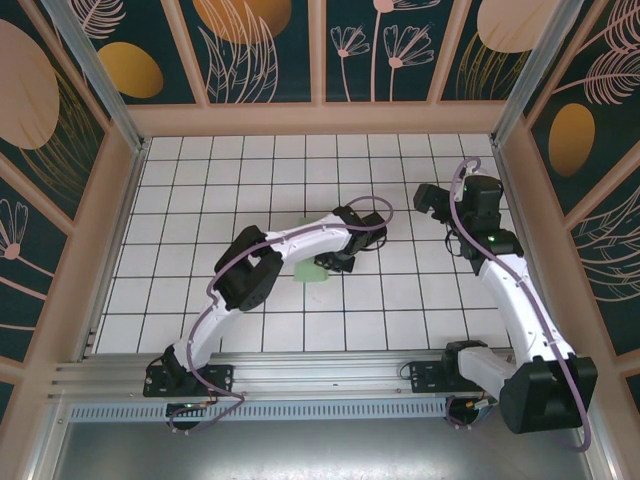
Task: Fold a paper plane with a square sheet of paper (fold left side to right side)
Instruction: Turn over the paper at the center of the table, then third fold the triangle at the center of the table.
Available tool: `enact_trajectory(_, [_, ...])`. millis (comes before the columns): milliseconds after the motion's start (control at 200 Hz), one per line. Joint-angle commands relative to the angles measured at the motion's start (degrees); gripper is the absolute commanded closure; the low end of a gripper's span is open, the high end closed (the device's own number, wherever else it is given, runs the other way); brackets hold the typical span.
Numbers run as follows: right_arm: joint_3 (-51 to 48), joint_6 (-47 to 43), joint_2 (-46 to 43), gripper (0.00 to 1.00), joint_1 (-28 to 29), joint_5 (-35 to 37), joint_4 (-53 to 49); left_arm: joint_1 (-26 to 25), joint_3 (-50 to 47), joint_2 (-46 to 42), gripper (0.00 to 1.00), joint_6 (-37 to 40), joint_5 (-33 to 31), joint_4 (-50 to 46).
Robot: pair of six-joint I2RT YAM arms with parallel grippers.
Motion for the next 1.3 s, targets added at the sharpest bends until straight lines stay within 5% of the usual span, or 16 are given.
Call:
enact_trajectory(0, [-0.2, -0.6, 1.7, 0.01, -0.4, -3.2, 0.3, 1.0, 1.7, -0.4, 0.74, 2.3, 3.7, 2.4])
enact_trajectory(270, [1.0, -0.7, 7.5, 0.01, -0.4, -10.6, -1.8, 4.5, -4.9, -10.4, 0.38, 5.3, 14.0, 16.6])
enact_trajectory(435, [0.2, 1.6, 11.4, 0.07, 0.4, -18.7, 1.2, 8.1, -16.5, -21.6, 0.28, 5.6, 21.9, 30.6])
enact_trajectory(881, [8.2, 10.6, 35.7, 0.65, 17.2, -27.4, 14.4, 27.5, -59.4, -49.9, 0.28, -1.5, 35.6, 72.7])
enact_trajectory(1031, [14.2, 10.7, 44.2, 0.74, 20.0, -26.4, 15.4, 31.1, -68.8, -50.2, 0.28, -5.9, 41.4, 83.5])
enact_trajectory(1296, [23.6, 9.1, 55.2, 0.77, 21.2, -26.0, 12.8, 31.2, -69.0, -45.3, 0.3, -2.7, 44.7, 81.7])
